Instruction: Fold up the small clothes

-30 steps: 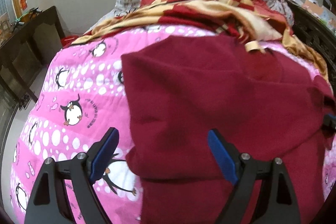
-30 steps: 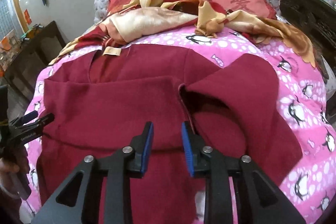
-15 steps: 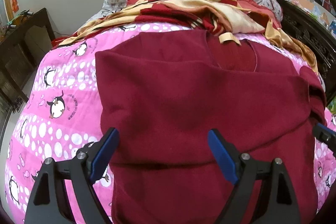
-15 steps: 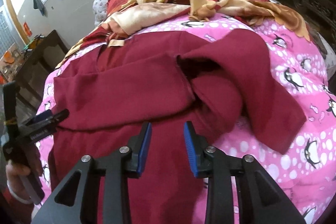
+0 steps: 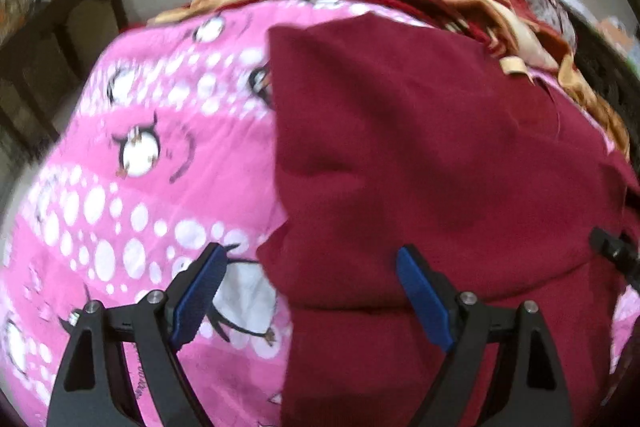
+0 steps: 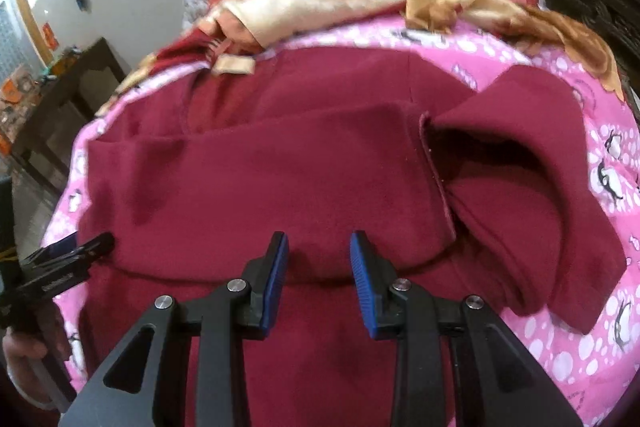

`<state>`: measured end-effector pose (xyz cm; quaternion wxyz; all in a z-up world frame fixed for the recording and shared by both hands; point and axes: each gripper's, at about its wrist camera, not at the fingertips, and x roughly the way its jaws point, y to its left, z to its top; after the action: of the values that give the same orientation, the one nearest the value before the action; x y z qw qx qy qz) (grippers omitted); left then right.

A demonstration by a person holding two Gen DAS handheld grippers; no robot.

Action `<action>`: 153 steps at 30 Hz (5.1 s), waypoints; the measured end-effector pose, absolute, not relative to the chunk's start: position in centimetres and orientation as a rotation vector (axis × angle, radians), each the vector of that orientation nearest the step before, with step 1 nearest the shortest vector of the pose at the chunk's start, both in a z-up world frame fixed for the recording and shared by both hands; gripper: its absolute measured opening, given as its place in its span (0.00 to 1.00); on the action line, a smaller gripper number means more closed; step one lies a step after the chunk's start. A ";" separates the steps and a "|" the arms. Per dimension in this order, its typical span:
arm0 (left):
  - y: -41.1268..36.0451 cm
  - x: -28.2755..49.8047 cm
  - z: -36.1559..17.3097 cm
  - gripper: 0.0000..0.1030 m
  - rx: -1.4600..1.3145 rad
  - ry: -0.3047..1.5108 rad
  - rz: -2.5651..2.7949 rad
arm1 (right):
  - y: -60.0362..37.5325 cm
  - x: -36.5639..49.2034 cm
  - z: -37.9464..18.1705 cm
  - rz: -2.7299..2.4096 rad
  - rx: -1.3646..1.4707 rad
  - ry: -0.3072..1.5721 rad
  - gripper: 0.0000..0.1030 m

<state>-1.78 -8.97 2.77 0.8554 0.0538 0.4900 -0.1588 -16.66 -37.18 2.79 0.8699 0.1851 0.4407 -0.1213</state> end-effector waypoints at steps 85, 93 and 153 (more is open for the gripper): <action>-10.9 -4.9 6.6 0.88 0.171 0.939 -0.393 | -53.5 -36.3 17.4 -0.544 0.614 0.340 0.36; -9.8 -4.8 7.6 0.88 0.159 0.914 -0.383 | -50.3 -31.7 26.8 -0.309 0.482 0.281 0.36; -3.3 -2.8 7.8 0.88 0.028 0.900 -0.323 | -29.2 -11.6 4.7 0.202 0.537 0.936 0.58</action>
<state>-2.82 -3.30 7.83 0.8878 0.0136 0.4330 -0.1555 -11.55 -29.24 4.65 0.8530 0.2554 0.4449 0.0962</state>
